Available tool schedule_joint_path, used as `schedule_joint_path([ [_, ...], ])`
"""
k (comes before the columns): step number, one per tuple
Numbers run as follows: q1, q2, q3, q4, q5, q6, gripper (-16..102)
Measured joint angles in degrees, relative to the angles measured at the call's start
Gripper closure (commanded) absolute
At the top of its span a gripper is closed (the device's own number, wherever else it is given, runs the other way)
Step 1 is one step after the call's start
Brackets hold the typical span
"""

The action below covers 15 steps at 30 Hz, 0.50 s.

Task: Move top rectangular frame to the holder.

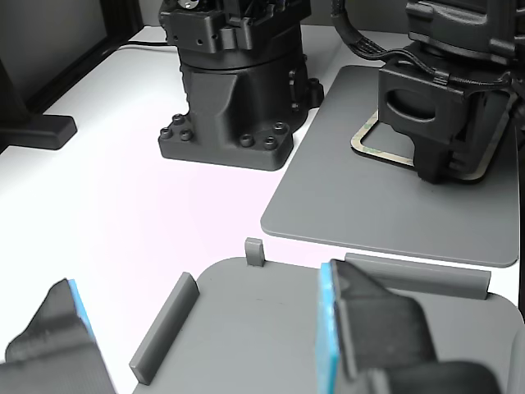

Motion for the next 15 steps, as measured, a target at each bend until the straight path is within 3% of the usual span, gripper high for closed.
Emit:
schedule_joint_path([
  [11, 0.0, 0.0, 0.0, -0.26, 0.7, -0.53, 38],
  [15, 0.0, 0.18, 0.26, -0.79, 1.05, -1.23, 50],
])
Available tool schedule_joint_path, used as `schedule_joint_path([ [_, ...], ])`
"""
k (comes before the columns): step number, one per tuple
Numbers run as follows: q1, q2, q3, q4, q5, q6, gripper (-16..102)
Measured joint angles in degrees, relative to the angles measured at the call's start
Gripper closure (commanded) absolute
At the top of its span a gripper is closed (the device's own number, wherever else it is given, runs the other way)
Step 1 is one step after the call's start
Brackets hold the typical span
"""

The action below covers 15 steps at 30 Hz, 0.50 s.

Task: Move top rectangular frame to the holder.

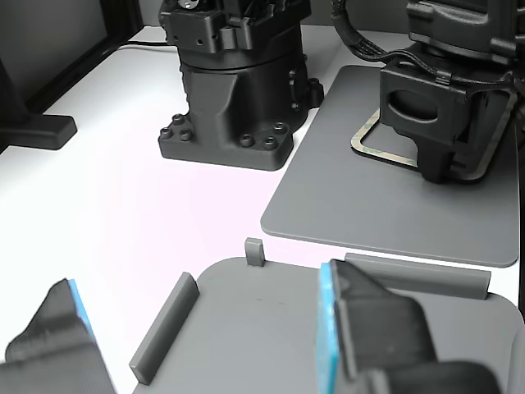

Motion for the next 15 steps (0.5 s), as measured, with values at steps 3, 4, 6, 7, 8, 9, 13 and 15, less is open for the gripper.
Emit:
schedule_joint_path([
  [3, -0.09, 0.44, 0.62, -0.18, 0.26, -1.05, 60],
  [4, -0.09, 0.53, 0.7, -0.26, 0.35, -1.41, 61],
  [6, -0.18, 0.62, 0.79, -0.35, 0.44, -1.85, 66],
  [7, -0.26, 0.62, 0.88, -0.35, 0.44, -2.11, 71],
  [8, -0.26, 0.62, 0.88, -0.35, 0.44, -2.2, 76],
  [9, -0.44, 0.7, 0.88, -0.35, 0.44, -2.37, 81],
  [13, -0.79, 0.88, 1.14, -0.53, 0.88, -2.99, 96],
  [15, -1.23, 0.88, 1.23, -0.35, 1.23, -3.87, 97],
])
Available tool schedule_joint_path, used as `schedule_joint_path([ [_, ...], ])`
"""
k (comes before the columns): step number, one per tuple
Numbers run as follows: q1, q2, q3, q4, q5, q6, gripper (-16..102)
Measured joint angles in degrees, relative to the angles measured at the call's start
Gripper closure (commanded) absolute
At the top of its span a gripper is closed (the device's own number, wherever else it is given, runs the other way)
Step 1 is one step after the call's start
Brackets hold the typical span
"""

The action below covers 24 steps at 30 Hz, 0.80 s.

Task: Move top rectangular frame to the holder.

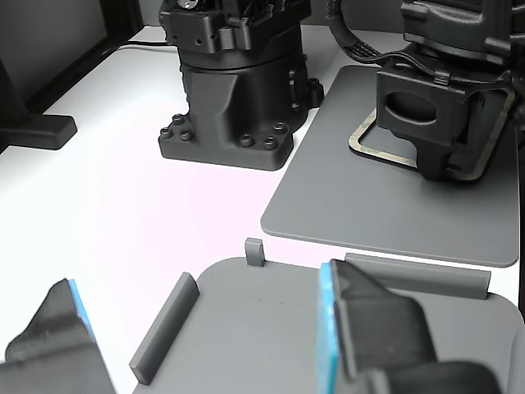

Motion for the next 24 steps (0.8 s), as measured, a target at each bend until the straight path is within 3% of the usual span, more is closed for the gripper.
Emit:
schedule_joint_path([
  [12, -2.02, -0.44, -9.4, 8.79, 3.78, 8.88, 97],
  [19, -6.77, 1.41, -19.86, 15.12, 9.49, 20.57, 97],
  [24, -13.01, 1.32, -26.98, 18.19, 7.82, 26.46, 96],
])
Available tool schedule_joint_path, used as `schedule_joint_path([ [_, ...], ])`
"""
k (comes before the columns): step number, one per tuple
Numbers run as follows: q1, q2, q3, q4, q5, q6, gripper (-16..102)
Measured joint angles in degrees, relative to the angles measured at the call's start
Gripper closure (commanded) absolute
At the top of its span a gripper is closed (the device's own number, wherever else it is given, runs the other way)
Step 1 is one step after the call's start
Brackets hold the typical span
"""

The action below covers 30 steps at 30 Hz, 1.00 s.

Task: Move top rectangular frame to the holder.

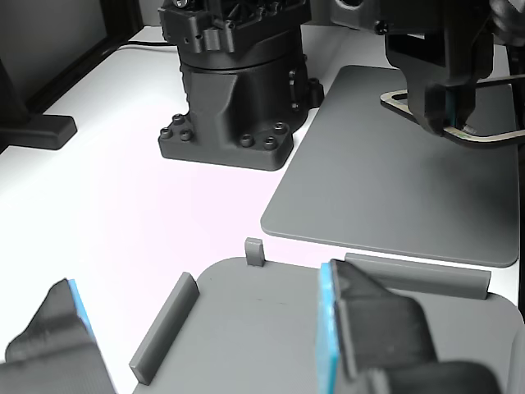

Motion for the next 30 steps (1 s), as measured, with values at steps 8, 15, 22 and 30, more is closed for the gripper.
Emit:
schedule_joint_path([
  [8, -13.45, -2.11, -10.72, 1.14, -6.42, -2.46, 96],
  [15, -22.59, -2.99, -12.83, 1.14, -4.04, -5.27, 96],
  [22, -30.23, -7.12, -16.87, 1.14, -2.2, -8.35, 96],
  [30, -35.51, -16.26, -26.63, 1.14, -3.08, -7.82, 96],
])
